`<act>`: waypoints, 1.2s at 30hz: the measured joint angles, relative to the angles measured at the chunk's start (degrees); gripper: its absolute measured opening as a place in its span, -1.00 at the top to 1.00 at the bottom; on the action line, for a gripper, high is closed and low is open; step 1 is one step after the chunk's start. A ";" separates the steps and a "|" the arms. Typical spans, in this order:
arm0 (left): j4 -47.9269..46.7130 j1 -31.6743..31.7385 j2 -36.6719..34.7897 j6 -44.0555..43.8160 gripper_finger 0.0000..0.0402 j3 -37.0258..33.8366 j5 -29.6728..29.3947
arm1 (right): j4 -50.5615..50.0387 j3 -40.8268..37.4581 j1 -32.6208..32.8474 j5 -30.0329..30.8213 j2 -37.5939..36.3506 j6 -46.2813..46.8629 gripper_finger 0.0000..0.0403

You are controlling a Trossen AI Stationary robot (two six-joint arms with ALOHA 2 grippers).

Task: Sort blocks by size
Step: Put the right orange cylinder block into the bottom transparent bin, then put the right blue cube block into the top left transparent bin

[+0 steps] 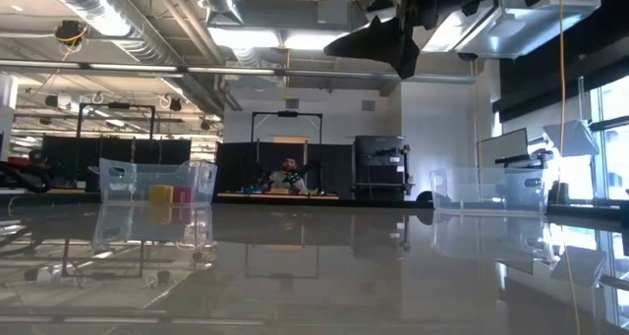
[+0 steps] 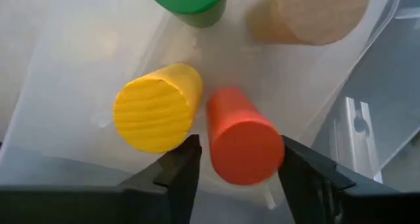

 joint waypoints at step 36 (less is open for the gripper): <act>0.50 32.26 -23.79 57.86 0.00 -0.94 -15.53 | -76.33 0.00 -0.04 6.26 -23.41 36.59 -0.50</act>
